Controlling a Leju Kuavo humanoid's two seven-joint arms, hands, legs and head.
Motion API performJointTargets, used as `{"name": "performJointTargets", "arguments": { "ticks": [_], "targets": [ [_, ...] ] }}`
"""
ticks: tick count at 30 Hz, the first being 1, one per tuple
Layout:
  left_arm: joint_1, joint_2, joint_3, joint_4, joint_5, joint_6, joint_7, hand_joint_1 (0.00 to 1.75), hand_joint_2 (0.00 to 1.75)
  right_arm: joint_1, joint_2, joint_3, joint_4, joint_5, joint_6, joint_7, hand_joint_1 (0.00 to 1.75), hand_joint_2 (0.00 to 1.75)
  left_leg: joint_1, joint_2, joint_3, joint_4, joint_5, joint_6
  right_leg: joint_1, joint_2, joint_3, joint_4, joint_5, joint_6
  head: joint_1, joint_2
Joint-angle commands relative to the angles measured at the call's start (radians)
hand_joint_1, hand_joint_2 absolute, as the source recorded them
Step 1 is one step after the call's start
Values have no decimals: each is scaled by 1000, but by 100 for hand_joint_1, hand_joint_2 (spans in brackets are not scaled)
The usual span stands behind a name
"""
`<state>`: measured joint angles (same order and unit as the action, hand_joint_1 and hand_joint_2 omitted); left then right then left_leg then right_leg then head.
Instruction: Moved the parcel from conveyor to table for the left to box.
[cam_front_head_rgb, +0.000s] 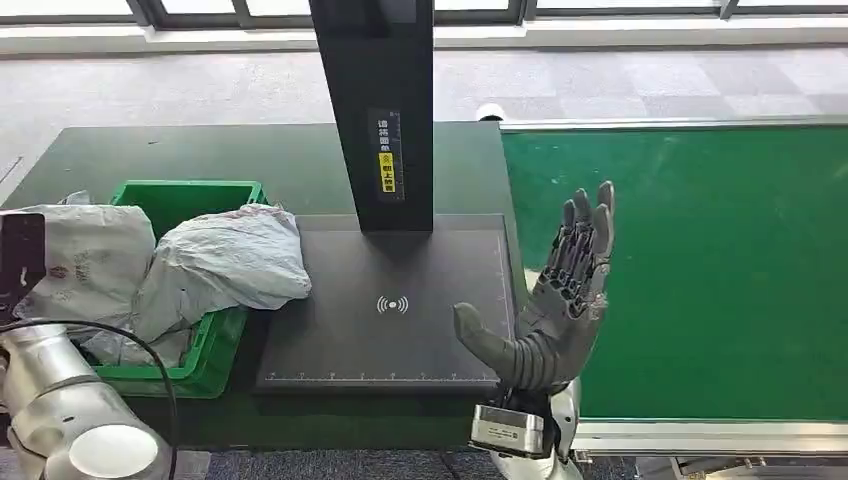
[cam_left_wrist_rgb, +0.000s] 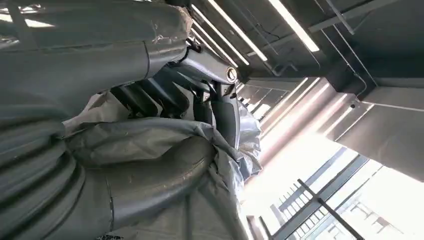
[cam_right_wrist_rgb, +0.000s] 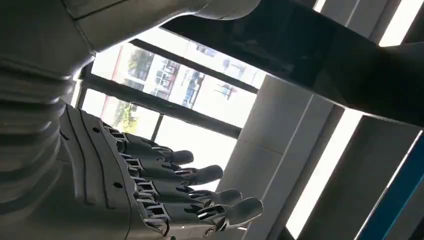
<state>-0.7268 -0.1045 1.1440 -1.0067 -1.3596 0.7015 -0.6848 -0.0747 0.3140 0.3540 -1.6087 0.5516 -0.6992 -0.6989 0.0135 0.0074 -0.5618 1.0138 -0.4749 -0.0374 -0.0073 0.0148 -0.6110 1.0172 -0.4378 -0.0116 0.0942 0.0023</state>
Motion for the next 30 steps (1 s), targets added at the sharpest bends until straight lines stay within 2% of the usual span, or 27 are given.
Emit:
{"name": "performJointTargets", "arguments": {
  "ticks": [1, 9, 10, 13, 14, 16, 19, 22, 23, 24, 30],
  "targets": [
    [-41, -25, 35, 17, 5, -3, -1, 175, 175, 57, 35, 25, 46, -4, 1, 1, 0, 175, 0, -3, 1, -2, 0, 1, 1, -3, 2, -1, -1, 0, 0, 0],
    [-41, -25, 35, 17, 5, -3, -1, 175, 175, 57, 35, 25, 46, -4, 1, 1, 0, 175, 0, -3, 2, -2, 0, 1, 1, -4, 3, -2, -1, 0, 0, 0],
    [78, -44, -238, -179, 327, -3, -13, 175, 175, 60, 35, 19, 48, -1, 1, 1, 0, 175, 0, -3, 1, -1, 0, 1, 0, -3, 2, -1, -1, 0, 0, 0],
    [143, -90, -430, -290, 561, -3, -13, 175, 175, 64, 35, 6, 46, -2, 1, 1, 0, 175, 1, -3, 1, -2, 0, 2, 1, -4, 3, -3, -1, 0, 0, 0],
    [189, -88, -570, -325, 709, -3, -13, 175, 175, 71, 35, -5, 41, 4, 1, 1, 0, 175, 2, -5, -1, 0, 0, 1, 2, -6, 1, -2, -1, 0, 0, 0],
    [193, -125, -588, -334, 688, -3, -13, 175, 175, 75, 35, -6, 39, 11, 1, 1, 0, 175, 1, -6, 0, -1, 0, 2, 1, -8, 2, -2, -2, 1, 0, 0],
    [199, -129, -592, -331, 691, -3, -13, 175, 175, 78, 35, -10, 37, 10, 1, 1, 0, 175, -1, -14, 0, -1, 1, 2, 2, -14, 4, -3, -3, 2, 0, 0],
    [199, -129, -592, -331, 691, -3, -13, 175, 175, 78, 35, -10, 37, 10, 1, 1, 0, 175, -1, -12, 1, -2, 0, 2, 1, -13, 5, -3, -2, 3, 0, 0],
    [214, -99, -605, -308, 732, -3, -13, 175, 175, 79, 35, -12, 39, 10, 1, 1, 0, 175, 0, -10, 0, -1, 0, 2, 1, -11, 5, -3, -2, 3, 0, 0],
    [215, -96, -608, -303, 738, -3, -13, 175, 175, 79, 35, -13, 39, 9, 1, 1, 0, 175, -1, -7, 1, -1, 0, 1, 0, -8, 4, -2, -2, 2, 0, 0],
    [206, -87, -613, -266, 743, -3, -13, 175, 175, 79, 35, -14, 36, 12, 1, 1, 0, 175, 0, -9, 2, -3, 0, 2, -1, -11, 5, -3, -2, 2, 0, 0]
  ]
}}
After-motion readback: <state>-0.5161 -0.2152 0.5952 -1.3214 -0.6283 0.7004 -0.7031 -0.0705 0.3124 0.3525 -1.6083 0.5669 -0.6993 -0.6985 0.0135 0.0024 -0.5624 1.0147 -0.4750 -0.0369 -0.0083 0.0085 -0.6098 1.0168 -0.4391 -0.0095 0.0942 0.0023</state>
